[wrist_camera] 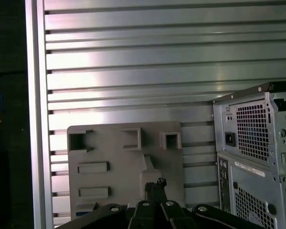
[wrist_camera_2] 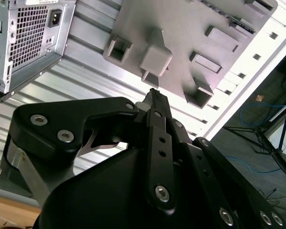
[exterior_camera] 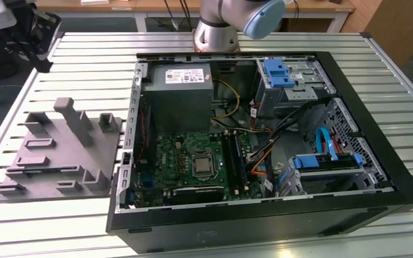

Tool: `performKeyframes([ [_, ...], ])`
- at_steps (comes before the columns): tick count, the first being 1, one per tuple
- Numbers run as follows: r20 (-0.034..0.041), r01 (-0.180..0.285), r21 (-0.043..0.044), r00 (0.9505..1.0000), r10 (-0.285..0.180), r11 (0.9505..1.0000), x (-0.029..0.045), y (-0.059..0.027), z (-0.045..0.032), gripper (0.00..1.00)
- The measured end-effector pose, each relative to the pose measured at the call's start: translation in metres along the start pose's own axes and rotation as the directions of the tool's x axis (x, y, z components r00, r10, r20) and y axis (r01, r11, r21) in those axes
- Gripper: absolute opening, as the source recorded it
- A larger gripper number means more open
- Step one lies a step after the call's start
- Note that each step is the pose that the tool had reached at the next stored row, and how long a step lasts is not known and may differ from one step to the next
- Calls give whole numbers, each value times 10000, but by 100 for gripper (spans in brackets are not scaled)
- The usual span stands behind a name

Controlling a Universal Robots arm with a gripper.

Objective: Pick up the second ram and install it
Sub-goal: 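Reach for the second ram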

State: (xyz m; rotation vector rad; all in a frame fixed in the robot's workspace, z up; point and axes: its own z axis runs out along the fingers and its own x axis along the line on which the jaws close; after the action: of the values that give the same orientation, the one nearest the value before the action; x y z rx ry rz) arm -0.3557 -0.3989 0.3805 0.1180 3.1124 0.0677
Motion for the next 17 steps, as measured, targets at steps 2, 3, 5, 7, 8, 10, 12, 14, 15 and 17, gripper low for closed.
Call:
performKeyframes([
  [2,-1,1,1,10000,-1,10000,29,-3,5,10],
  [3,-1,0,0,10000,0,10000,47,-4,8,10],
  [5,0,0,0,10000,0,10000,81,-7,14,10],
  [7,0,0,0,10000,0,10000,115,-11,22,10],
  [8,0,1,0,10000,-1,10000,132,-14,26,10],
  [10,1,-1,0,10000,1,10000,167,-21,33,10],
  [12,0,0,0,10000,0,10000,199,-34,38,10],
  [14,-1,1,1,10000,-1,10000,235,-60,41,10],
  [15,0,1,0,10000,-1,10000,254,-76,43,10],
  [17,-1,0,0,10000,0,10000,291,-112,45,10],
])
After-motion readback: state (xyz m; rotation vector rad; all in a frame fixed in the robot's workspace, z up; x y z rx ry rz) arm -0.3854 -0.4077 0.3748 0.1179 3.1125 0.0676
